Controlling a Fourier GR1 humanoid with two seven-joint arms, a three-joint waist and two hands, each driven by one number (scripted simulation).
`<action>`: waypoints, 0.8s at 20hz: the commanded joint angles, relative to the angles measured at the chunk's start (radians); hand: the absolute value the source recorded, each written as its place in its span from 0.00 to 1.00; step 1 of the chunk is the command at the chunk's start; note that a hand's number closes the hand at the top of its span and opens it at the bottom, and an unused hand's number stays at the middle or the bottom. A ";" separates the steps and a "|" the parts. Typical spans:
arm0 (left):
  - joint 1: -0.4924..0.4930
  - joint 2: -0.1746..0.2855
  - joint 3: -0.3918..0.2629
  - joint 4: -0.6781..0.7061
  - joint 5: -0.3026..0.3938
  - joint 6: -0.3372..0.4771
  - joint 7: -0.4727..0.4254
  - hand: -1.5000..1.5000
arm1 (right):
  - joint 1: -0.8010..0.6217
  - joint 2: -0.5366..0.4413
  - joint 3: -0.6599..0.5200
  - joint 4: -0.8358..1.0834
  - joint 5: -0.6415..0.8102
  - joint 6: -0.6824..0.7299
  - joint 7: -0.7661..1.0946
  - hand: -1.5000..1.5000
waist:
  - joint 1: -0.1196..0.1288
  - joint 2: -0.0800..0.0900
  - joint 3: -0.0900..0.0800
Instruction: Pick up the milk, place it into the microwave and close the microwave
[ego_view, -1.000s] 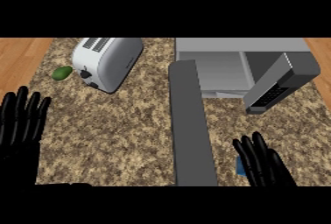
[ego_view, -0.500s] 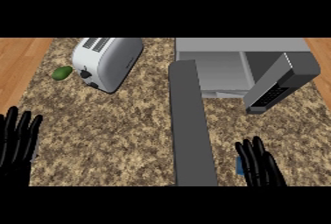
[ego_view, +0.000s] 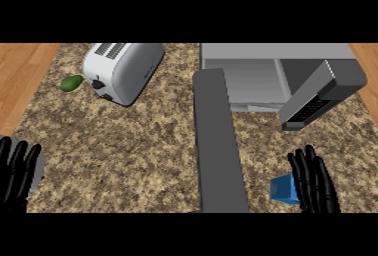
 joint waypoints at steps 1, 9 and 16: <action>0.012 0.008 0.046 0.032 0.032 -0.039 -0.049 0.00 | -0.039 0.006 -0.095 0.092 -0.054 -0.012 -0.040 0.00 | 0.002 0.001 0.000; 0.021 0.007 0.048 0.033 0.026 -0.049 -0.039 0.00 | 0.028 -0.074 -0.302 0.263 -0.249 0.072 -0.259 0.00 | -0.002 0.001 0.000; 0.109 -0.023 0.047 0.033 0.003 -0.120 -0.141 0.00 | 0.091 -0.069 -0.337 0.387 -0.282 0.117 -0.414 0.00 | 0.000 0.000 0.000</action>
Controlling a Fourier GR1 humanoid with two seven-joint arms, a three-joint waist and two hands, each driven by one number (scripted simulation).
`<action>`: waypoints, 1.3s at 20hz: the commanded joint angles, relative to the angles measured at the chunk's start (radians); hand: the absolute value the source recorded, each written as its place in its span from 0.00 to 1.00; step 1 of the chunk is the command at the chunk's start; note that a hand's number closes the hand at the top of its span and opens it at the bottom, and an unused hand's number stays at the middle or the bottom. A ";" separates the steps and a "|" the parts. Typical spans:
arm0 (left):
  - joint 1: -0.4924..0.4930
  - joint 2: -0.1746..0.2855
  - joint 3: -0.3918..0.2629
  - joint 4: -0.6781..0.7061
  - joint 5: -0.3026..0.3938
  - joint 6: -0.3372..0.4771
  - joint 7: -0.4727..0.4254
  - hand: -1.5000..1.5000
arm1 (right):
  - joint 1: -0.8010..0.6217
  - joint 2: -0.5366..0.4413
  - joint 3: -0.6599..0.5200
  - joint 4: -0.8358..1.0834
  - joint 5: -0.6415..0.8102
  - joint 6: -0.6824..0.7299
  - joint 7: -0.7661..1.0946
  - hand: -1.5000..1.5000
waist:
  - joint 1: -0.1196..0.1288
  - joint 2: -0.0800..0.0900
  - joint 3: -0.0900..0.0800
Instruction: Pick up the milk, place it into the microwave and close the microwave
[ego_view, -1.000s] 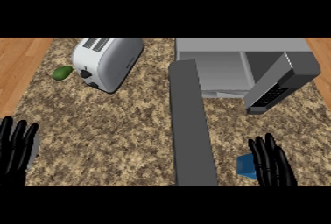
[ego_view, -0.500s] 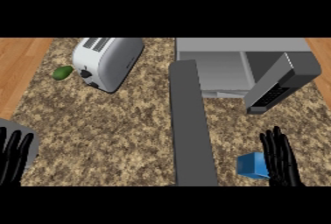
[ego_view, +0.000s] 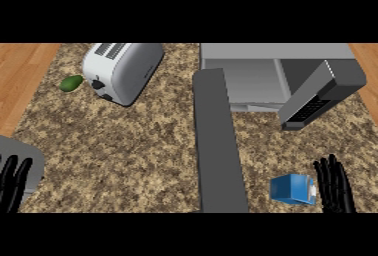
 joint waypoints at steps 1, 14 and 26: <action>0.149 -0.026 0.000 -0.037 0.012 -0.074 -0.087 0.00 | 0.034 -0.003 -0.031 0.077 -0.029 0.033 -0.076 0.00 | 0.006 -0.001 0.000; 0.075 -0.001 0.009 -0.056 0.053 -0.049 -0.003 0.00 | -0.106 -0.012 -0.126 0.390 -0.015 0.131 -0.279 0.00 | 0.004 0.000 0.000; 0.043 -0.029 -0.064 -0.063 -0.038 0.008 0.022 0.00 | -0.230 -0.008 -0.235 0.538 0.028 0.043 -0.243 0.00 | 0.001 0.001 0.000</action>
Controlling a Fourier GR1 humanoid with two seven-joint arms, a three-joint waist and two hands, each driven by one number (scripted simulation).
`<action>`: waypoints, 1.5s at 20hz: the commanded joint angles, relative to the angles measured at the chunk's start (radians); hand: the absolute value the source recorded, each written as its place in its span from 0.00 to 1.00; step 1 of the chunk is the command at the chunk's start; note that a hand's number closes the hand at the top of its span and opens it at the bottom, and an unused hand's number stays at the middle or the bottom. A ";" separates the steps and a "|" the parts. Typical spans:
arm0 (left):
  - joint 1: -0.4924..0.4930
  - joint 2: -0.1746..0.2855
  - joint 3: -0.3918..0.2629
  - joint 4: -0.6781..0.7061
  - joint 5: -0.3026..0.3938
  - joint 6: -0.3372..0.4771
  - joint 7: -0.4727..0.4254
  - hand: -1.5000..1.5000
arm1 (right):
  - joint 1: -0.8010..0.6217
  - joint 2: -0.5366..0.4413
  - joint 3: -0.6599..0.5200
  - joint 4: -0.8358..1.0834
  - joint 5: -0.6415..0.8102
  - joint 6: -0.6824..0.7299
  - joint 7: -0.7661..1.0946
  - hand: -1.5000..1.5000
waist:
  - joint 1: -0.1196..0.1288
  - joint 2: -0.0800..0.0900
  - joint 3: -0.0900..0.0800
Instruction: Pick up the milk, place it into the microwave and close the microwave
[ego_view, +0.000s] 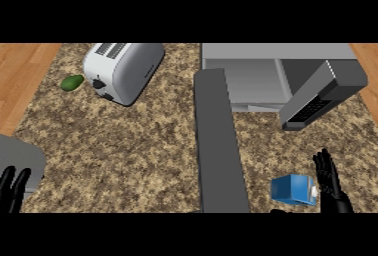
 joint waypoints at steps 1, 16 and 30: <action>0.006 0.014 0.033 -0.037 0.040 -0.013 0.032 0.00 | -0.049 0.038 -0.023 0.095 0.062 -0.105 -0.008 0.00 | 0.002 0.000 0.000; -0.039 0.001 0.039 0.066 0.022 -0.021 -0.007 0.00 | -0.138 -0.063 0.025 0.399 -0.041 0.430 -0.241 0.00 | 0.002 0.001 0.000; -0.094 0.000 0.064 0.069 0.047 -0.017 0.046 0.00 | -0.215 0.031 -0.072 0.316 -0.028 0.174 -0.288 1.00 | -0.001 0.001 0.000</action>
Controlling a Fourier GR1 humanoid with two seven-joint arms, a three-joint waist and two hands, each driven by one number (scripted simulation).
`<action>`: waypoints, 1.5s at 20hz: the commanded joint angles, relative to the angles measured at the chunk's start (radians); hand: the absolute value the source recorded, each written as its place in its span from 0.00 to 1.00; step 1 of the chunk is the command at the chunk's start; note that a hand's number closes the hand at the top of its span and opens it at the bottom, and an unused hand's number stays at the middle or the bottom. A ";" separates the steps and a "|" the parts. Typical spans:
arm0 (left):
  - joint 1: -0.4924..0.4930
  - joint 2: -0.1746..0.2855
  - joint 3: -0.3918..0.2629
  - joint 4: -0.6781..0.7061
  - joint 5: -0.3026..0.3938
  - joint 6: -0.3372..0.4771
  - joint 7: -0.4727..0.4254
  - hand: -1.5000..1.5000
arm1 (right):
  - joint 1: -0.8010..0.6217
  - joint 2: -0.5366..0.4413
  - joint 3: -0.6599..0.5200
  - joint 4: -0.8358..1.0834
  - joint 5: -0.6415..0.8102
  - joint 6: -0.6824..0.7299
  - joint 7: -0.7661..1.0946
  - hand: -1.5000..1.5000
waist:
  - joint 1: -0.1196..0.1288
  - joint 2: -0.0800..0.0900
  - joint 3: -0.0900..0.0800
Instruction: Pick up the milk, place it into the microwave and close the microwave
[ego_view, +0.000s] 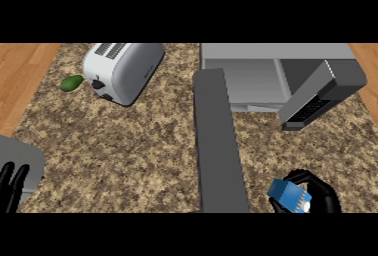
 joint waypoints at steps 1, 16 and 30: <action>0.037 0.029 0.058 -0.005 0.065 -0.073 -0.016 0.00 | -0.070 -0.013 -0.043 0.028 -0.040 0.030 0.007 1.00 | 0.005 0.000 0.000; 0.015 -0.009 -0.014 0.062 -0.007 -0.032 -0.056 0.00 | -0.201 -0.032 -0.046 0.025 -0.100 0.158 0.109 1.00 | 0.001 0.000 0.000; -0.010 -0.009 0.038 0.079 0.020 -0.053 -0.044 0.00 | -0.426 0.025 0.019 -0.100 0.081 -0.135 0.463 1.00 | 0.005 0.001 0.000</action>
